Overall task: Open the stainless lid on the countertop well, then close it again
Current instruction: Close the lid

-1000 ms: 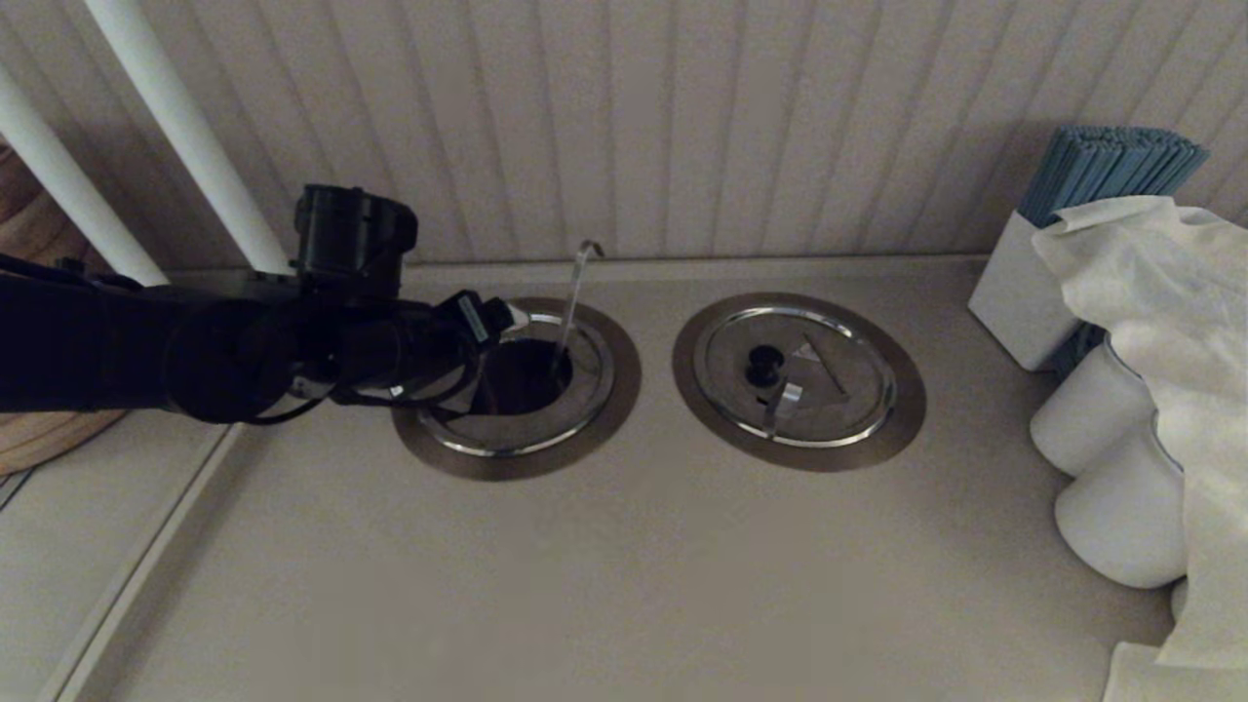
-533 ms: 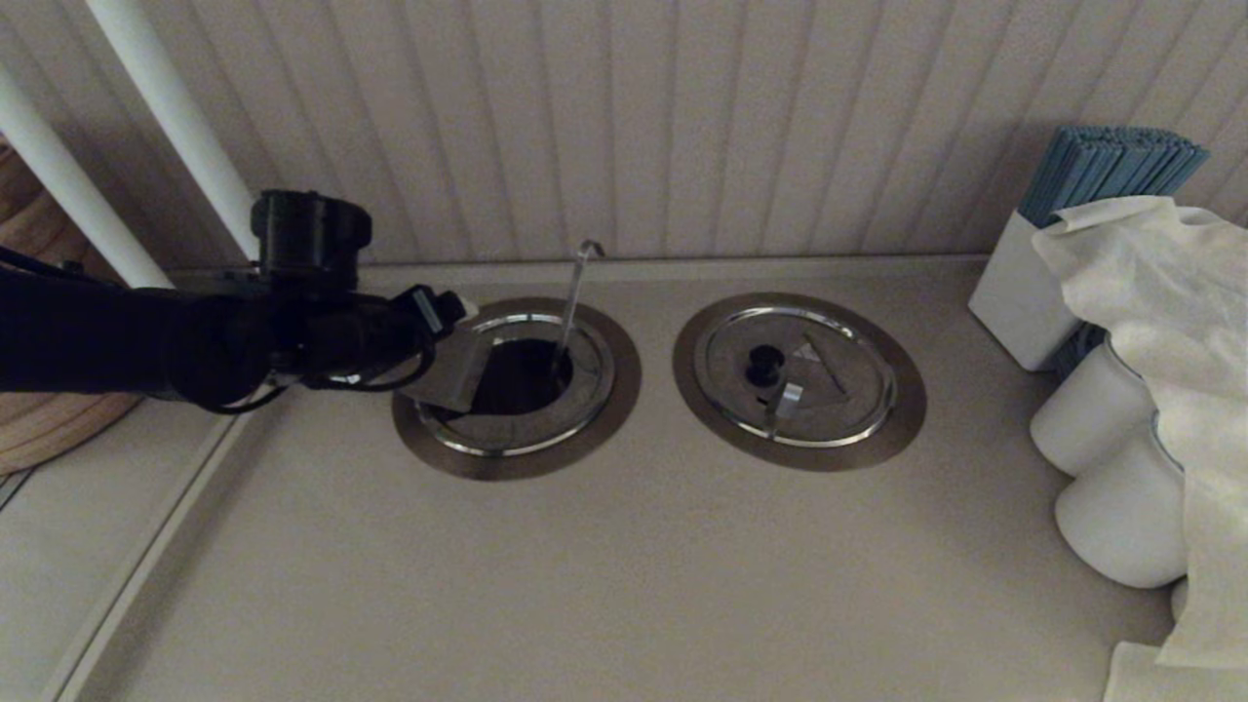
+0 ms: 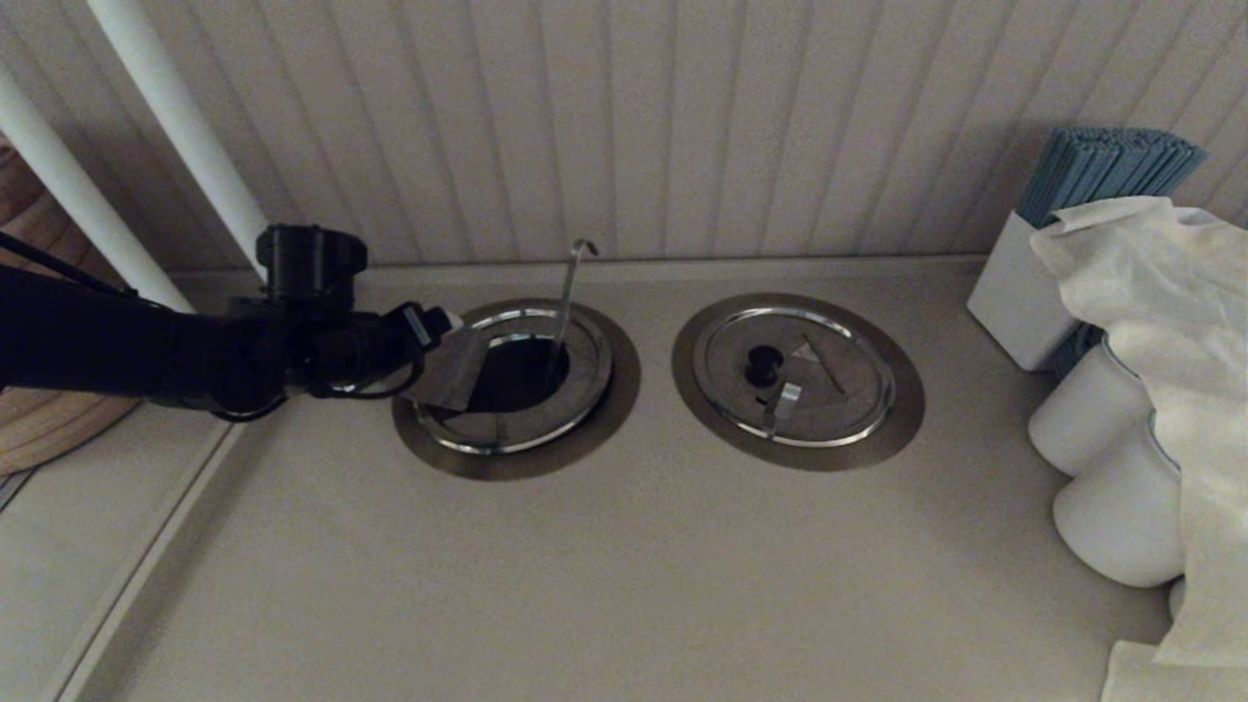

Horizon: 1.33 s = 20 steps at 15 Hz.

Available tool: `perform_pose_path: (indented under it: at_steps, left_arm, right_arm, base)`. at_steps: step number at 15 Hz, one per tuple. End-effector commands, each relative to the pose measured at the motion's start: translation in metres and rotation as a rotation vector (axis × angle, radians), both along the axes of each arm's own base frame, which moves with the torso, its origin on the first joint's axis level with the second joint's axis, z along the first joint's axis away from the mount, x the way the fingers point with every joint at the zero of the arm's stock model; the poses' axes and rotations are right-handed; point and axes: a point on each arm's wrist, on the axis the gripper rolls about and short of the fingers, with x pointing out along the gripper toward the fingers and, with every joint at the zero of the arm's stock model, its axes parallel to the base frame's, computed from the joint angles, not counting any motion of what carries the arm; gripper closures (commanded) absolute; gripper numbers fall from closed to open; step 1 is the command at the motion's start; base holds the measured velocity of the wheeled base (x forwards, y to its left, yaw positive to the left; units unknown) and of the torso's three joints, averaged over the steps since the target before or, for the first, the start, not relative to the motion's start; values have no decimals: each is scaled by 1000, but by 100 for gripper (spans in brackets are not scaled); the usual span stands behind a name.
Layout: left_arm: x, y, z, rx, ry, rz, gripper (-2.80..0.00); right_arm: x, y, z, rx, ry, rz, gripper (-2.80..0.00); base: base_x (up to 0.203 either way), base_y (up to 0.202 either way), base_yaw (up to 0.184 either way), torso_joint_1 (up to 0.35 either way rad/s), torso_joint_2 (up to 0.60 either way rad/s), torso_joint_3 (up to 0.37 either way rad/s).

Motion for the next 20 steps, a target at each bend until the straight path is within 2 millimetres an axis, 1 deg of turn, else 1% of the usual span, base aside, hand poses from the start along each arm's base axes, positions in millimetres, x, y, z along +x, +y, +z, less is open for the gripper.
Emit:
perform_pose_path:
  at_steps: [1,2,4,8,9,10,13,16,17,20]
  left_arm:
    - [-1,1,2,-4,-2,4,-280]
    - [-2,1,3,-5,-5,3,-280]
    - [-8,1,15,-12,-33,0,-280]
    - [-16,2,28,-21,-67,-1,-280]
    - [-16,2,29,-20,-69,-2,-280]
    - [-15,2,26,-19,-62,0,-280]
    - [-3,2,7,-9,-15,7,-280]
    - [-2,15,16,-14,-44,35,-280]
    - [-4,24,23,-22,-60,41,-280]
    - [-2,24,17,-31,-41,19,-280]
  right_arm:
    - [0,0,0,0,1,-1,0]
    - [0,0,0,0,1,-1,0]
    - [0,0,0,0,0,-1,0]
    - [0,0,0,0,1,-1,0]
    - [0,0,0,0,1,-1,0]
    - [0,0,0,0,-1,-1,0]
    - [0,0,0,0,-1,-1,0]
    - [0,0,0,0,1,-1,0]
    - [0,0,0,0,1,-1,0]
    - [0,0,0,0,1,-1,0]
  base:
    - [0,0,0,0,0,0]
    - [0,0,0,0,0,0]
    - [0,0,0,0,0,0]
    - [0,0,0,0,0,0]
    - [0,0,0,0,0,0]
    - [0,0,0,0,0,0]
    - [0,0,0,0,0,0]
    - [0,0,0,0,0,0]
    - [0,0,0,0,0,0]
    - [0,0,0,0,0,0]
